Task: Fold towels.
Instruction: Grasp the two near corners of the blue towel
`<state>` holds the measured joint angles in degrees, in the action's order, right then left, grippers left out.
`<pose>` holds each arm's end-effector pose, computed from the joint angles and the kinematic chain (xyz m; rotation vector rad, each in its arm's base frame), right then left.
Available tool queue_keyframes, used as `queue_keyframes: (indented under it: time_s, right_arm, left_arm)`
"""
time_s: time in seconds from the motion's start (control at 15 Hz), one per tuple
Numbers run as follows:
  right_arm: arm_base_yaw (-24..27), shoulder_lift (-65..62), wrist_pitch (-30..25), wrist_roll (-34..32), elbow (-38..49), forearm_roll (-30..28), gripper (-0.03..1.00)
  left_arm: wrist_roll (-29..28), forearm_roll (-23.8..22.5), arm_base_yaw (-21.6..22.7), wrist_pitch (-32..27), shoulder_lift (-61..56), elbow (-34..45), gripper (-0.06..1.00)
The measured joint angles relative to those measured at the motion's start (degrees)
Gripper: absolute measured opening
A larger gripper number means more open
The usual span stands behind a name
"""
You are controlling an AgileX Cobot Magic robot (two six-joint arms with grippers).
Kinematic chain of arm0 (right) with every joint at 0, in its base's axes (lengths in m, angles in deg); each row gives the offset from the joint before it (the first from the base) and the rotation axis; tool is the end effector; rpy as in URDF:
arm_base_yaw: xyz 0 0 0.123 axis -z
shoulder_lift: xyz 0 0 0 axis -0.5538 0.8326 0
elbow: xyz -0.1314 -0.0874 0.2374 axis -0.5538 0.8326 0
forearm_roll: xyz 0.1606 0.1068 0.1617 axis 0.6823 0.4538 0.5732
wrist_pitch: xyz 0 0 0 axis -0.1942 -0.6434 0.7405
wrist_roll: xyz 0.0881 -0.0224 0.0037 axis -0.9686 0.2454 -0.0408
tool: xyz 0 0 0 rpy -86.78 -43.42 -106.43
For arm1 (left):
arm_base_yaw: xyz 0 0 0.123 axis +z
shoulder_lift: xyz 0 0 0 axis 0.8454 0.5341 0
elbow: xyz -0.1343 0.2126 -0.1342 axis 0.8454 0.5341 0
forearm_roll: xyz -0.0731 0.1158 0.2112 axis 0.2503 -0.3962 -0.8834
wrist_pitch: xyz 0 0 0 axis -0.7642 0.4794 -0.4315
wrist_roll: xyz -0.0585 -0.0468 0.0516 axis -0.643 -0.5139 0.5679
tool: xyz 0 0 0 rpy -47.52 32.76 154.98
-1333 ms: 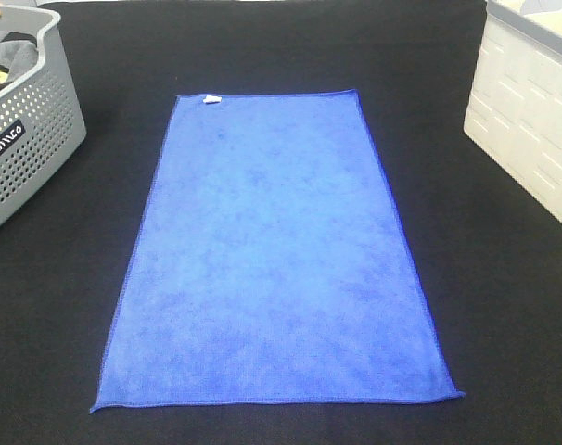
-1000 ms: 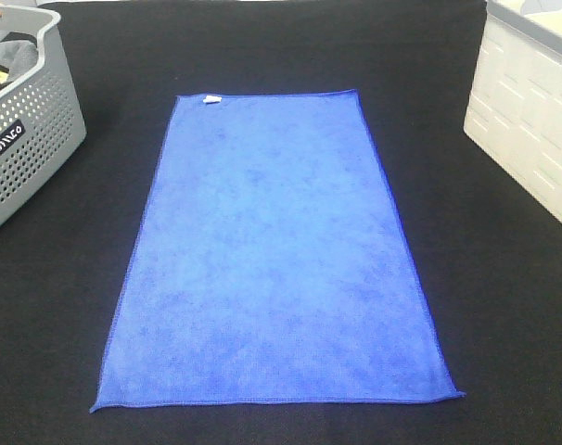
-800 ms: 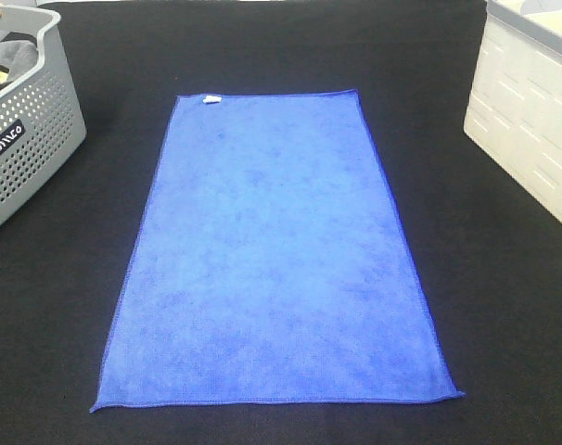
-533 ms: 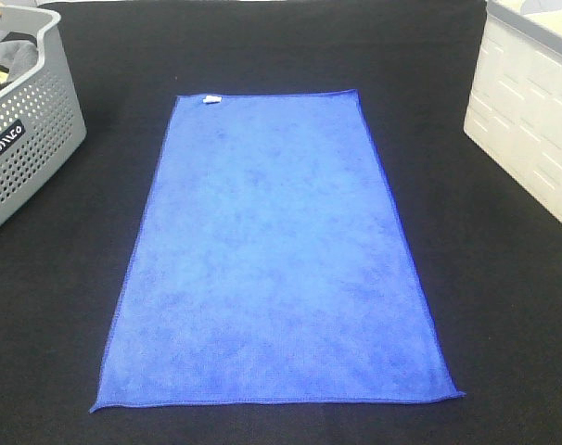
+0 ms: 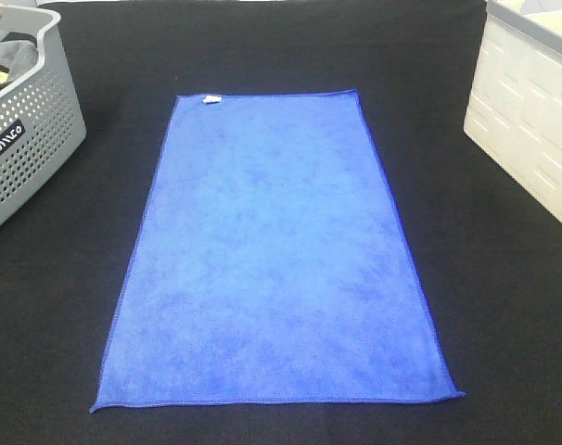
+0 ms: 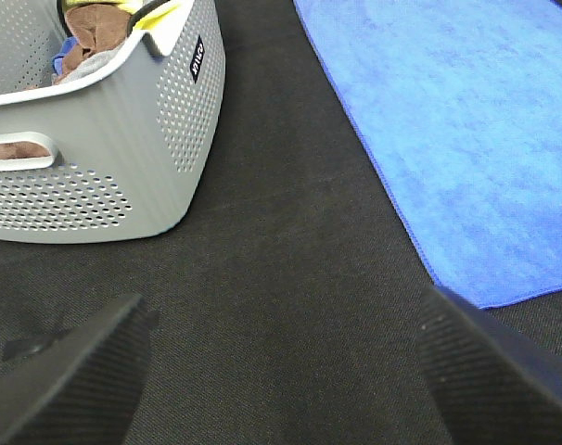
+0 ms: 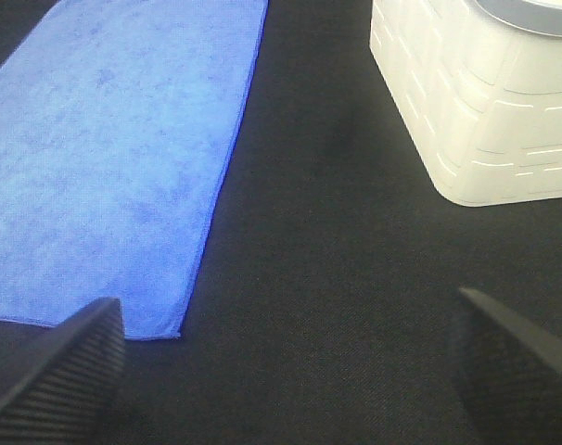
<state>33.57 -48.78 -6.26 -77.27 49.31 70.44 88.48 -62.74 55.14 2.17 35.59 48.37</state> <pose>-0.0073 0.0080 0.2798 -0.1556 2.0297 0.0297 -0.0060 -0.0056 0.2781 0.1901 2.0227 -0.0307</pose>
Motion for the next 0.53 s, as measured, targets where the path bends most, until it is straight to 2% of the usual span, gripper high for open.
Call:
queue_keyframes:
  time_s: [0.53]
  right_arm:
    - [0.0, 0.0, 0.0, 0.0, 0.0, 0.0, 0.87]
  left_arm:
    - [0.0, 0.0, 0.0, 0.0, 0.0, 0.0, 0.76]
